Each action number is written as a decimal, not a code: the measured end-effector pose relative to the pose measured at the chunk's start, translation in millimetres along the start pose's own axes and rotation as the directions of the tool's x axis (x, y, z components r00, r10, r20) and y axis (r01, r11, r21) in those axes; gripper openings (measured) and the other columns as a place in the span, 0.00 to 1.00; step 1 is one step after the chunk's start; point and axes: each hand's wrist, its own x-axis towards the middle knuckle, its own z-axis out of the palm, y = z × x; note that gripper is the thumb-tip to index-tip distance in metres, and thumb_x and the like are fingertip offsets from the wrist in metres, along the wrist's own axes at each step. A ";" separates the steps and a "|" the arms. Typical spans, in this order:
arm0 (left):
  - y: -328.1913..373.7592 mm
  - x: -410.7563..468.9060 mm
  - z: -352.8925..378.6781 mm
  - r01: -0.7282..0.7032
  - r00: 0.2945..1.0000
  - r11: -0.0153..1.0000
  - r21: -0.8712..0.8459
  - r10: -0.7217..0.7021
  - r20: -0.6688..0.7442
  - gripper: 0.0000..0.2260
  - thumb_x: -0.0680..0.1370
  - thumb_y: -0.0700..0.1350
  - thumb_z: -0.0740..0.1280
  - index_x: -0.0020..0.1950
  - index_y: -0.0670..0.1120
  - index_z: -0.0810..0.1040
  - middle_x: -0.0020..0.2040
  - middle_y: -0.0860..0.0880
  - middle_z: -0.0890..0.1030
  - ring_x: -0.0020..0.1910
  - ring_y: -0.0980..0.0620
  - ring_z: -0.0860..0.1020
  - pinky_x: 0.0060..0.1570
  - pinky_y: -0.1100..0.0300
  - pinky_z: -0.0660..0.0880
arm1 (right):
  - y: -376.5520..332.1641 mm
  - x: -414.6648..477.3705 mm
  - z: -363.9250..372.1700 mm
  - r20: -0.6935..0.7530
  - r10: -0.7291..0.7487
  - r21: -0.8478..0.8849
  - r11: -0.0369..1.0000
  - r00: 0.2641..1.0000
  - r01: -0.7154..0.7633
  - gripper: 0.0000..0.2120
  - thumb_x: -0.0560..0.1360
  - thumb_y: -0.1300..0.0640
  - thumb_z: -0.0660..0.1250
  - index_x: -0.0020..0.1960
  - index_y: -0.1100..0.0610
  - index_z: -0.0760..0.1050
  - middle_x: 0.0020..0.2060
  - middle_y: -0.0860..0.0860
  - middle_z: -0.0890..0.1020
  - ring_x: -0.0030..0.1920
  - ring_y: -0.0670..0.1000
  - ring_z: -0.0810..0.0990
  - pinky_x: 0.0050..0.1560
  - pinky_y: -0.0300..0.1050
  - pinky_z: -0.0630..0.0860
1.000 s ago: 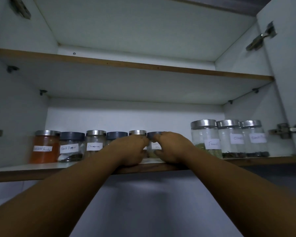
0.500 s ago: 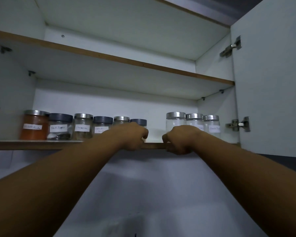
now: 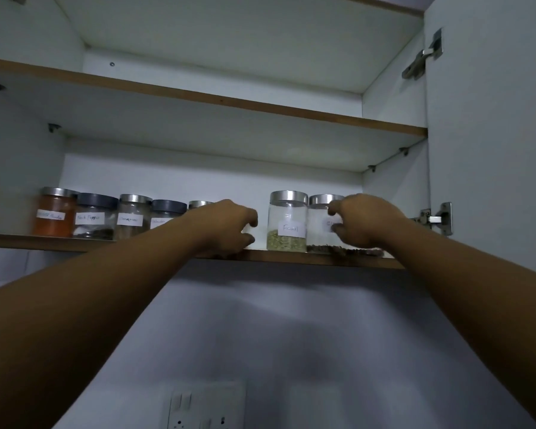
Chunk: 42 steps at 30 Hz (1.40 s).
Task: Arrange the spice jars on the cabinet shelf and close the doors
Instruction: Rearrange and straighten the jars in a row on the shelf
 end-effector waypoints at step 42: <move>11.9 156.3 48.9 0.128 0.922 0.969 -0.211 -0.194 -0.334 0.16 0.71 0.42 0.73 0.58 0.44 0.79 0.55 0.44 0.82 0.52 0.46 0.78 0.53 0.54 0.76 | 3.3 102.2 60.5 -0.009 0.002 0.246 0.969 1.000 0.000 0.20 0.75 0.62 0.60 0.66 0.52 0.72 0.62 0.52 0.76 0.61 0.55 0.73 0.54 0.45 0.71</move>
